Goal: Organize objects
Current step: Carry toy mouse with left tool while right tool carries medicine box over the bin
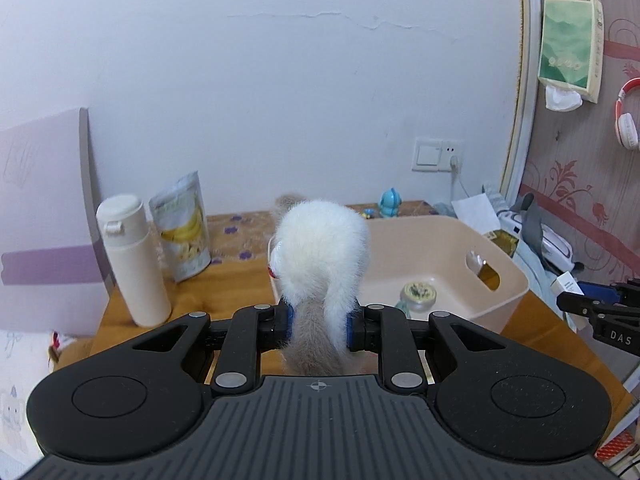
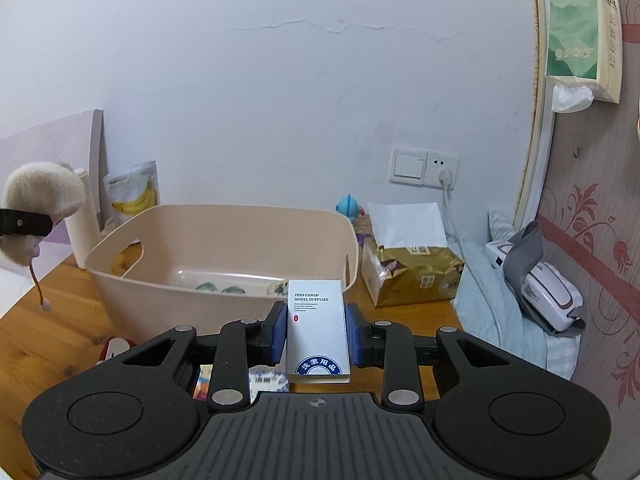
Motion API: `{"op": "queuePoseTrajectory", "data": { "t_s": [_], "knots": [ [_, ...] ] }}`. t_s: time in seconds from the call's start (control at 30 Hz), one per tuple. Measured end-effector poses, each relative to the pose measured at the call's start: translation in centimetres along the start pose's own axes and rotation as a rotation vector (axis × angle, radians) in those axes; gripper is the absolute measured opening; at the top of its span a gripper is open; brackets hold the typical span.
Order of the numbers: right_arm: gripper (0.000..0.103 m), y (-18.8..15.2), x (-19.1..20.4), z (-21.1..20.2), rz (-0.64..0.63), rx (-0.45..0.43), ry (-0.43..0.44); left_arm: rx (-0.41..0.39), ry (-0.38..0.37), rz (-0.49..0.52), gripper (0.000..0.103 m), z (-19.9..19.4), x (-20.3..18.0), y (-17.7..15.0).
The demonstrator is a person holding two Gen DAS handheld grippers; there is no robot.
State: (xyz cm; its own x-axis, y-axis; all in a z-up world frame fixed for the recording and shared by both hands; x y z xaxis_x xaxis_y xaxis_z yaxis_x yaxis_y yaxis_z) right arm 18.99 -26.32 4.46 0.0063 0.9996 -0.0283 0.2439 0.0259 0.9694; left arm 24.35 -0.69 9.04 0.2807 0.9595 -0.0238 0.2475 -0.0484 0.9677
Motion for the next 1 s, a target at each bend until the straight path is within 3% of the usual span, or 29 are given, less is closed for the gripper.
{"op": "queuePoseTrajectory", "data": {
  "t_s": [0.53,1.0],
  "knots": [
    [0.030,3.5,-0.3,4.7,0.003,-0.034,-0.001,0.013,-0.058,0.011,0.022,6.8,-2.5,2.3],
    [0.030,3.5,0.2,9.8,-0.010,-0.005,0.026,0.116,-0.095,0.031,0.022,13.4,-4.9,-0.3]
  ]
}}
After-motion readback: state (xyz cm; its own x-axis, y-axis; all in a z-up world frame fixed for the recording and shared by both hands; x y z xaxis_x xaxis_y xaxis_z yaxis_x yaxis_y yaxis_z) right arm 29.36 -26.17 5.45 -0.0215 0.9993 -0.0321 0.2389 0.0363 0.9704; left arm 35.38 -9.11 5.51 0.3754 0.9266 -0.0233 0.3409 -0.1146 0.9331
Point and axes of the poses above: each gripper's, at about its wrist camera, not at the fingertips, and z roughly the way its jaws point, x to its left, y to its top, the point moved 10 cm from there along z, roughly the way its jaws point, and after that the axes turned 13 degrees about -x, right-handed, at the moved point
